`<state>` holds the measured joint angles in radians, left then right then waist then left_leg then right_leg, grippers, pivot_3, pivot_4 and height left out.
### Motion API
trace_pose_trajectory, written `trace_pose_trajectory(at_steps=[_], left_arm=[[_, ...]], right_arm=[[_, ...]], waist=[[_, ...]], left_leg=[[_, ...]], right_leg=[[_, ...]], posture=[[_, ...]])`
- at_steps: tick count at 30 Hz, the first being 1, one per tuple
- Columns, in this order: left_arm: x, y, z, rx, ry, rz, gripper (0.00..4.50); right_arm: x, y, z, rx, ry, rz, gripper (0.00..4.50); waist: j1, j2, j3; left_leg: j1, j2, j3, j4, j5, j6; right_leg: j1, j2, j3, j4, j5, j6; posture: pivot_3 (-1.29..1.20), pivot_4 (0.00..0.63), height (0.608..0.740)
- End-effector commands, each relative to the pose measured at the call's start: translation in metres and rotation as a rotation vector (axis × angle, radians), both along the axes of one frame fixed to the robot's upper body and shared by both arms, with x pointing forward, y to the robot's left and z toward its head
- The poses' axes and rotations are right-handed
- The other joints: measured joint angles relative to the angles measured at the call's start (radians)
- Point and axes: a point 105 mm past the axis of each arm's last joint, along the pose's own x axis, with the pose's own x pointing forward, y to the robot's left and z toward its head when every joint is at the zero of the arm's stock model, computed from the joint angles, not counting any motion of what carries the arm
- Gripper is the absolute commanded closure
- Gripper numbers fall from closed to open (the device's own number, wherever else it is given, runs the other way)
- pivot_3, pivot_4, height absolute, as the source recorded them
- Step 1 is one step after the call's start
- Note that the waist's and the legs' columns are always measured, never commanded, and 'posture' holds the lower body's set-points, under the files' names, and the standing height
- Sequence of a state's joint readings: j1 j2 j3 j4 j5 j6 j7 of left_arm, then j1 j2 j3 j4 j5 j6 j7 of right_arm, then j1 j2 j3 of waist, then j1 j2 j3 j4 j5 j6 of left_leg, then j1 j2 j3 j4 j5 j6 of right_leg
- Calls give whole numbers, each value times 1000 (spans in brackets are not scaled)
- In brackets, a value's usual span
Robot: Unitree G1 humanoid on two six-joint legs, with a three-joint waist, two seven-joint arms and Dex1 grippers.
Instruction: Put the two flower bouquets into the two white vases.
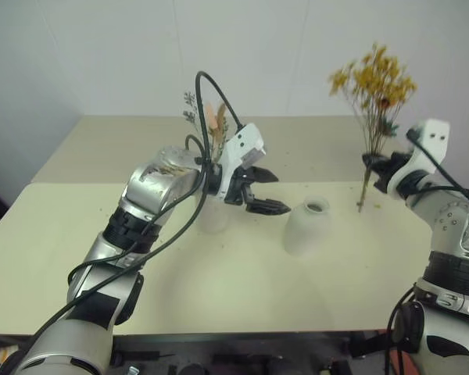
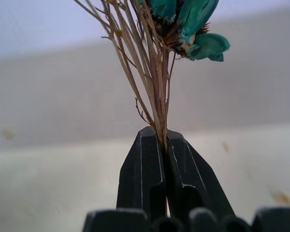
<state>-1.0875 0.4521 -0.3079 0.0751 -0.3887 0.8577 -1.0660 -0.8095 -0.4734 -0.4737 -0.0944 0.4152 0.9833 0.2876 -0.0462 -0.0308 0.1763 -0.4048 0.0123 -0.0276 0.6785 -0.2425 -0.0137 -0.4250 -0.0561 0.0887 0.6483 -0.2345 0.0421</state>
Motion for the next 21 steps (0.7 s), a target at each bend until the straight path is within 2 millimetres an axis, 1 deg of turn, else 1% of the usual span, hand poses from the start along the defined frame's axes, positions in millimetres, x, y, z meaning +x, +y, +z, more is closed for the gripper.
trace_pose_trajectory(at_steps=[1,4,6,8,10,12,16,21], left_arm=[[-4,-2,1,38,-33,8,0],[-6,-4,0,38,-21,10,0],[-6,-6,-1,43,-9,14,0],[-6,-8,-1,46,-5,20,0],[-5,-10,-2,50,-1,30,0],[-5,-12,-2,50,0,31,0],[-6,-11,-2,48,0,20,0],[-5,-10,0,46,-6,14,0]], right_arm=[[-24,21,47,26,-259,94,4471],[-39,41,59,44,-358,194,4471],[-47,51,61,44,-396,239,4471],[-52,56,60,37,-408,268,4471],[-60,65,53,8,-409,317,4471],[-66,69,45,1,-404,344,4471],[-69,72,28,-1,-363,353,4471],[-69,79,16,-3,-344,364,4471]], waist=[[1,0,0],[2,0,0],[2,0,0],[3,0,0],[5,0,0],[4,0,0],[1,0,0],[0,0,0]], left_leg=[[0,0,0,0,0,0],[0,0,0,0,0,0],[0,0,0,0,0,0],[0,0,0,0,0,0],[0,0,0,0,0,0],[0,0,-1,0,0,0],[0,0,0,0,0,0],[1,0,0,0,0,0]], right_leg=[[0,0,0,0,0,0],[0,0,0,0,0,0],[0,0,0,0,0,0],[0,0,0,0,0,0],[0,0,-1,0,0,0],[1,0,-1,0,0,0],[1,0,0,0,0,0],[1,0,0,0,0,0]], posture=[[0,150,740],[0,150,740],[0,150,740],[0,150,740],[0,150,740],[0,150,740],[0,150,740],[0,150,740]])
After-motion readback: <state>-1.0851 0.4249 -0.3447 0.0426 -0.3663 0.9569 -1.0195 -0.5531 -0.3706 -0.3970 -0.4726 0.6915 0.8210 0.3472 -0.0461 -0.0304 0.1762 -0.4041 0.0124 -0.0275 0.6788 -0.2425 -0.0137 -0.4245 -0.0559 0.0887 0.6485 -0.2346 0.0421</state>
